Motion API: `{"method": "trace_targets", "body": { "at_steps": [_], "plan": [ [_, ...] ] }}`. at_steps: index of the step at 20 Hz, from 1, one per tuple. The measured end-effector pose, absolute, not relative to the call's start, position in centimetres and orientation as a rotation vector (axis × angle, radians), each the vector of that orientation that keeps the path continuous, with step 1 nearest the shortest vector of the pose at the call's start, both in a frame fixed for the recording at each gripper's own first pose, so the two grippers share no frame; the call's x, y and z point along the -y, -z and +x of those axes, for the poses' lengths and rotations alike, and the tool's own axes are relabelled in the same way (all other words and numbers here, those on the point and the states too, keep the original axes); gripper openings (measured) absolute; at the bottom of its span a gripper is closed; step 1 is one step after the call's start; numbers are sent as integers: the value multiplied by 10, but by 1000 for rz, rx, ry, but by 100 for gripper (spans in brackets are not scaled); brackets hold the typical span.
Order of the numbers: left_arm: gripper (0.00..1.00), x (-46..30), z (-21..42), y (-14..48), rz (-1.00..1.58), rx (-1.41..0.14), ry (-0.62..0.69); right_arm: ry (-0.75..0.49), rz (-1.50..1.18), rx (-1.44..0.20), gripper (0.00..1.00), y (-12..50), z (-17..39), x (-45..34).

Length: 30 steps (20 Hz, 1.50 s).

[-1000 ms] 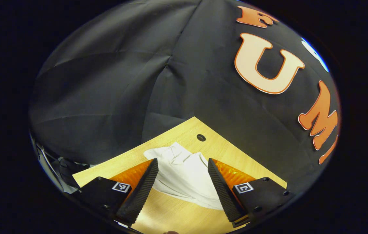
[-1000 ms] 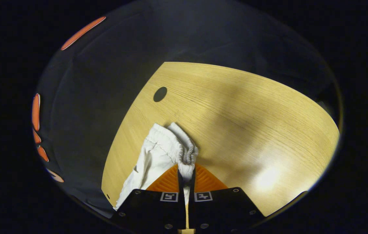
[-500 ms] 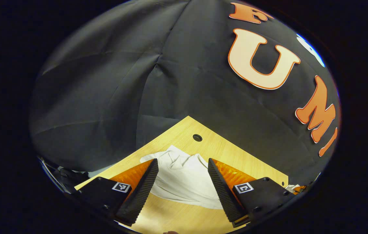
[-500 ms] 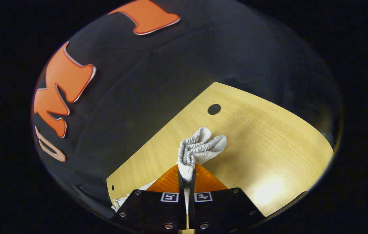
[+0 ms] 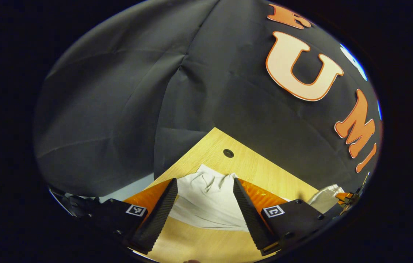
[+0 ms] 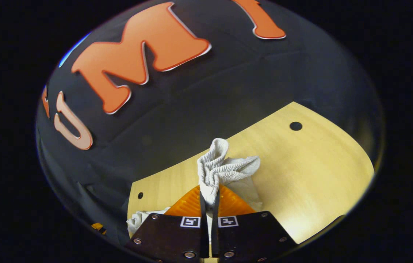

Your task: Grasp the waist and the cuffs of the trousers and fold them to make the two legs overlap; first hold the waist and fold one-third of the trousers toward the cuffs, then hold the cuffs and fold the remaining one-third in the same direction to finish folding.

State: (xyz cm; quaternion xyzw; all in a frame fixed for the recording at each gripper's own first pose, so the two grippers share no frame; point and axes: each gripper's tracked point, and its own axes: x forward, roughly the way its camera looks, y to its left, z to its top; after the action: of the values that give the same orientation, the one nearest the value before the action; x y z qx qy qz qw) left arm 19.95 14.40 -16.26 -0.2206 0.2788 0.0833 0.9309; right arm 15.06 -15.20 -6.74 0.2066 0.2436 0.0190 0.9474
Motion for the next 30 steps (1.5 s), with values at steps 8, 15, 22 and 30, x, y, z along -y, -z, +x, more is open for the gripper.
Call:
{"method": "trace_targets", "body": {
  "at_steps": [8,15,22,30],
  "plan": [
    [100,-145,216,164,-458,-616,-117,-114,296,-600,3,65,151,166],
    [100,-150,218,176,-509,-659,-113,-152,239,-722,4,63,148,167],
    [100,-142,214,203,-586,-713,-103,-243,244,-831,36,59,142,172],
    [97,-120,208,244,-727,-789,-100,-228,292,-850,99,61,124,187]
  ]
}}
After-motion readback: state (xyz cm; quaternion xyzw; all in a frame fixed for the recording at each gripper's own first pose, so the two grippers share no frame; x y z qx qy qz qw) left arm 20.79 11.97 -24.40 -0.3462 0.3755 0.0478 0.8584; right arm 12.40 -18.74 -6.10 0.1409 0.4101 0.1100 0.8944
